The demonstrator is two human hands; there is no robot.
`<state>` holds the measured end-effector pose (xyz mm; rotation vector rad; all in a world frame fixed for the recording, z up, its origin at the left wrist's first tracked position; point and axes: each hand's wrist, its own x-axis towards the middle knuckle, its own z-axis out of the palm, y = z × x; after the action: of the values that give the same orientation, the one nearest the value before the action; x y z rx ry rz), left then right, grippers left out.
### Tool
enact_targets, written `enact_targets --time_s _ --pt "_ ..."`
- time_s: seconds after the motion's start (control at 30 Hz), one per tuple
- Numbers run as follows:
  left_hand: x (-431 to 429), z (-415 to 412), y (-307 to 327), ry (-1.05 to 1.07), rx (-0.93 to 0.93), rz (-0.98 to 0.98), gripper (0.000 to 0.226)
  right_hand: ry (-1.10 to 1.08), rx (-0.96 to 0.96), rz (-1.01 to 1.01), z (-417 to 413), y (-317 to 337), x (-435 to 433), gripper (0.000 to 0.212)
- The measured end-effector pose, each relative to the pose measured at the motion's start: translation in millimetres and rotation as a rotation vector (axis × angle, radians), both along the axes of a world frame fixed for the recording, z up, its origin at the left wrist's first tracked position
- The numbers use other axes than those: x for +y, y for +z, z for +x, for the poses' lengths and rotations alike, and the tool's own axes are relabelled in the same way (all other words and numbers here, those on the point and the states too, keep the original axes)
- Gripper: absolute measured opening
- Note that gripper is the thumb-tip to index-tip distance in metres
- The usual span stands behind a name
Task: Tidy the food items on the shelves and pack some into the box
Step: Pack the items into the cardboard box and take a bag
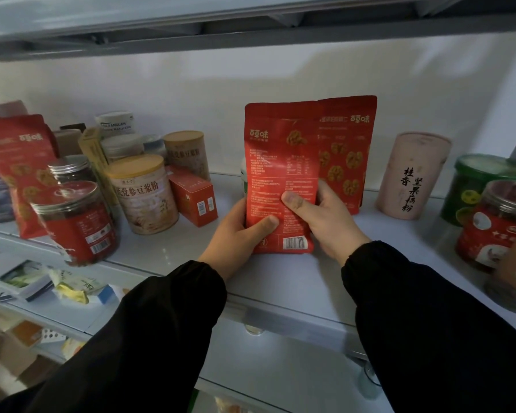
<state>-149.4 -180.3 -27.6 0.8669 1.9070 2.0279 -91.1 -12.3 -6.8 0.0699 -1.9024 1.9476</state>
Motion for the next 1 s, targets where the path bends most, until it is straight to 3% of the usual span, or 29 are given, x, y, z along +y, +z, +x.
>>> enact_targets --time_s 0.17,0.33,0.53,0.6,0.73,0.9,1.0 --pt "1.0 -6.6 -2.3 0.076 -0.005 0.008 0.037 -0.023 -0.032 -0.015 -3.0 -0.3 4.6 0.021" --pt "2.5 -10.2 -2.6 0.163 -0.064 0.134 0.027 -0.002 -0.043 -0.031 -4.4 2.7 8.7 0.045" --pt "3.3 -20.8 -8.3 0.334 0.048 0.066 0.023 0.021 -0.009 0.050 -6.5 -2.3 9.2 0.054" --pt "3.4 -19.0 -7.1 0.300 0.016 0.056 0.024 0.042 -0.015 0.063 -6.4 -3.9 10.2 0.057" --pt "2.0 -10.2 -5.0 0.062 -0.125 0.098 0.033 0.052 -0.085 0.155 -6.5 -6.6 11.8 0.089" --pt "-2.0 -14.3 -11.2 -0.055 -0.095 0.099 0.068 0.052 -0.117 0.216 -8.2 -11.5 8.7 0.079" --pt "1.3 -13.1 -10.5 0.011 -0.080 0.107 0.052 0.029 -0.101 0.219 -7.8 -11.7 8.7 0.067"
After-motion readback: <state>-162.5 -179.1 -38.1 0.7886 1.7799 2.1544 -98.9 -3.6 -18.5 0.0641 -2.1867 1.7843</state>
